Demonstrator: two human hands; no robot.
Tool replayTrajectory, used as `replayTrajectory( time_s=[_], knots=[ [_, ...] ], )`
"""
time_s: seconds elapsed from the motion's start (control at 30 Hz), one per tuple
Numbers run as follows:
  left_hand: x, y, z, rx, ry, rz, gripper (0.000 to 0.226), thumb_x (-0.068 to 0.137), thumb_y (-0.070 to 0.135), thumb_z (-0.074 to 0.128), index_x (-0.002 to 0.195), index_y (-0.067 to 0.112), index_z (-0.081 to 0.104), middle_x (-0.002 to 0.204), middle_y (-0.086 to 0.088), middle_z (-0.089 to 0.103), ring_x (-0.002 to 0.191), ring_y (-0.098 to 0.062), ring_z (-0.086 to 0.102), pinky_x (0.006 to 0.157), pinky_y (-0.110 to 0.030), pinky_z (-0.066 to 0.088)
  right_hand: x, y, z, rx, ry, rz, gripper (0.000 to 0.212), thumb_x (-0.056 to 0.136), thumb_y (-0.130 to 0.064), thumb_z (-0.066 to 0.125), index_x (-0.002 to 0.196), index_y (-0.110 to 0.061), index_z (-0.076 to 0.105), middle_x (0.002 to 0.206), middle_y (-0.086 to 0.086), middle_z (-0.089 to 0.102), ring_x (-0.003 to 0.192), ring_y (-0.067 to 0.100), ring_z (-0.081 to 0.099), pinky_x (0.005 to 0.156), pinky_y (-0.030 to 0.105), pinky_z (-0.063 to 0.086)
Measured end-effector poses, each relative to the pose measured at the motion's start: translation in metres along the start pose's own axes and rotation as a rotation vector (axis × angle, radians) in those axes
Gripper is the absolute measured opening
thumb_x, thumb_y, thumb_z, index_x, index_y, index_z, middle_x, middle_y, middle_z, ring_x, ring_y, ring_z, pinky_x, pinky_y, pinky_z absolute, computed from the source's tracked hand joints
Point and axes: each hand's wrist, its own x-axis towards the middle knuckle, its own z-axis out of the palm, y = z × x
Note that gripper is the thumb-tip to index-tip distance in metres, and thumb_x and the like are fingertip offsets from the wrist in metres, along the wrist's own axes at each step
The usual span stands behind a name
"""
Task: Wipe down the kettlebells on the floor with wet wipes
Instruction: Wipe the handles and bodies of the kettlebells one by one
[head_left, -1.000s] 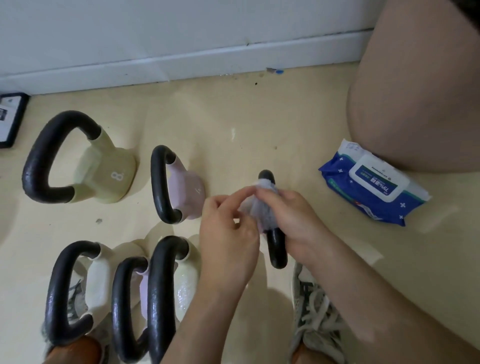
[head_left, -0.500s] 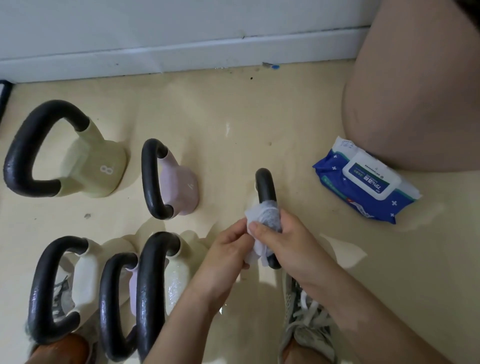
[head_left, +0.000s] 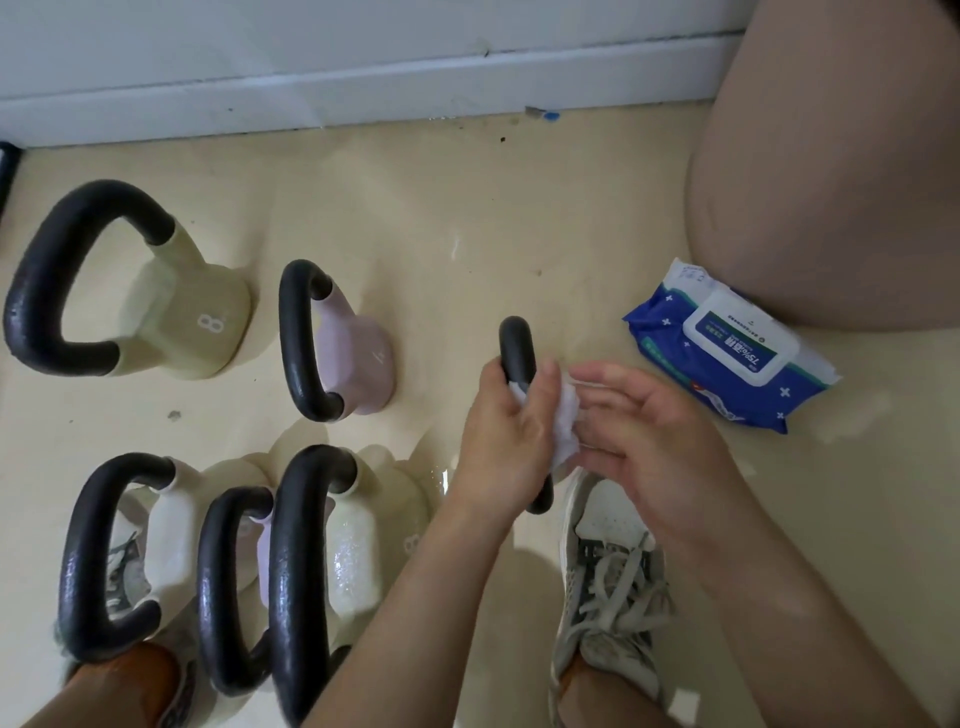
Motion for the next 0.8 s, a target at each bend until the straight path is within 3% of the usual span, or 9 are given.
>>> replayTrajectory(
  time_s=[0.1,0.2,0.33,0.47,0.6,0.7,0.8],
  knots=[
    [-0.020,-0.015,0.006,0.013,0.037,0.111,0.028,0.095,0.044,0.048,0.116,0.025,0.049,0.074,0.011,0.060,0.065,-0.005,0.059,0.056,-0.026,0.048,0.000,0.019,-0.001,0.000,0.071,0.016,0.022,0.091,-0.003,0.059,0.113,-0.007,0.057,0.098,0.008,0.075,0.091,0.022,0.072,0.074,0.031,0.059],
    [-0.041,-0.028,0.002,-0.017,0.030,0.143,0.032,0.093,0.042,0.052,0.121,0.026,0.051,0.086,0.019,0.064,0.078,0.000,0.062,0.067,-0.019,0.050,-0.006,0.037,-0.005,-0.097,0.055,0.019,0.020,0.085,-0.006,0.067,0.105,-0.007,0.063,0.094,0.010,0.075,0.092,0.027,0.071,0.084,0.035,0.057],
    [-0.059,-0.038,-0.016,-0.192,-0.076,0.018,0.032,0.088,0.021,0.067,0.119,0.024,0.062,0.105,0.006,0.072,0.097,-0.008,0.067,0.082,-0.020,0.051,-0.012,0.051,-0.015,-0.218,-0.026,0.039,0.016,0.084,-0.013,0.069,0.099,-0.018,0.072,0.092,0.003,0.075,0.092,0.018,0.069,0.084,0.031,0.053],
    [-0.061,-0.056,-0.026,-0.287,0.051,-0.086,0.033,0.079,0.011,0.070,0.112,0.005,0.070,0.100,-0.007,0.075,0.093,-0.013,0.069,0.079,-0.020,0.052,-0.008,0.064,-0.009,-0.415,0.013,-0.079,0.017,0.091,-0.009,0.062,0.100,-0.016,0.075,0.099,-0.004,0.072,0.090,0.000,0.065,0.077,0.012,0.048],
    [-0.057,-0.068,-0.016,-0.332,0.121,-0.166,0.019,0.087,0.003,0.062,0.097,0.010,0.077,0.096,-0.010,0.076,0.090,-0.016,0.068,0.085,-0.030,0.052,-0.001,0.074,0.000,-0.703,0.013,-0.285,0.034,0.090,0.008,0.051,0.106,-0.012,0.073,0.117,-0.008,0.064,0.099,-0.004,0.058,0.084,0.002,0.039],
    [-0.047,-0.071,-0.008,-0.233,0.216,-0.152,0.033,0.087,-0.007,0.060,0.084,0.021,0.078,0.083,-0.003,0.076,0.074,-0.009,0.064,0.071,-0.025,0.050,0.001,0.078,-0.001,-0.983,0.005,-0.396,0.043,0.085,0.008,0.053,0.112,-0.021,0.071,0.119,-0.012,0.062,0.103,0.001,0.052,0.088,-0.003,0.030],
    [-0.041,-0.061,-0.005,-0.111,0.248,-0.093,0.031,0.085,-0.007,0.062,0.077,0.020,0.075,0.065,0.007,0.069,0.059,-0.001,0.055,0.059,-0.019,0.045,-0.008,0.076,-0.001,-0.884,-0.027,-0.358,0.043,0.092,0.003,0.050,0.116,-0.028,0.068,0.110,-0.014,0.067,0.104,0.003,0.059,0.088,0.008,0.039]
  ],
)
